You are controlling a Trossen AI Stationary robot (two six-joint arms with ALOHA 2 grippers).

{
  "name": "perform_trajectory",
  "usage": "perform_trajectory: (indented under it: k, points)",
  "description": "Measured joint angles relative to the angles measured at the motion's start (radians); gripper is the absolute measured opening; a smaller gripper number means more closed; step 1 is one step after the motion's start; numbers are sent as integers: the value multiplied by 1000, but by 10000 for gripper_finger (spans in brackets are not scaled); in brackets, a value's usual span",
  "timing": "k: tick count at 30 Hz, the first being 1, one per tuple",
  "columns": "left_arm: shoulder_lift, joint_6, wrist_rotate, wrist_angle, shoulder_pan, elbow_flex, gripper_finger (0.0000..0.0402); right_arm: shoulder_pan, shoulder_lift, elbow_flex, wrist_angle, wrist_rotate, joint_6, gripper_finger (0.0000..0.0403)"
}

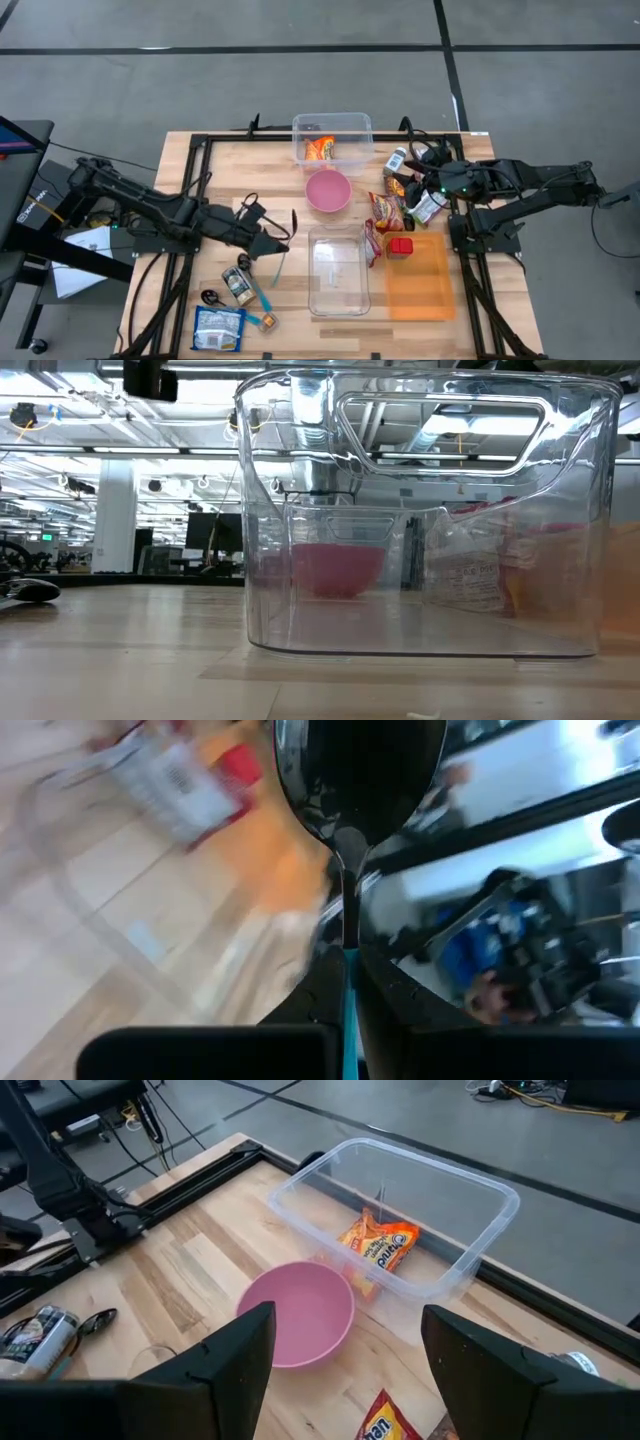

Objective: Pick & Place Food Item
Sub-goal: Put the blue spoon into the bottom transparent bin

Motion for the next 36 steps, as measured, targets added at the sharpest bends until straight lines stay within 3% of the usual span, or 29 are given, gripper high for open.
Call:
perform_trajectory:
  k: [6,12,26,36]
  points:
    - [99,-41,-130,198,-51,0,5,31,0,0,-3,-58,-28,245]
    - [232,-75,-161,326,-75,25,5,64,0,0,-23,-81,-35,245]
    - [473,-103,-188,318,-71,238,5,115,-7,0,-27,-82,-37,245]
    - [545,-120,-180,165,-14,329,5,120,-7,0,-19,-80,-37,245]
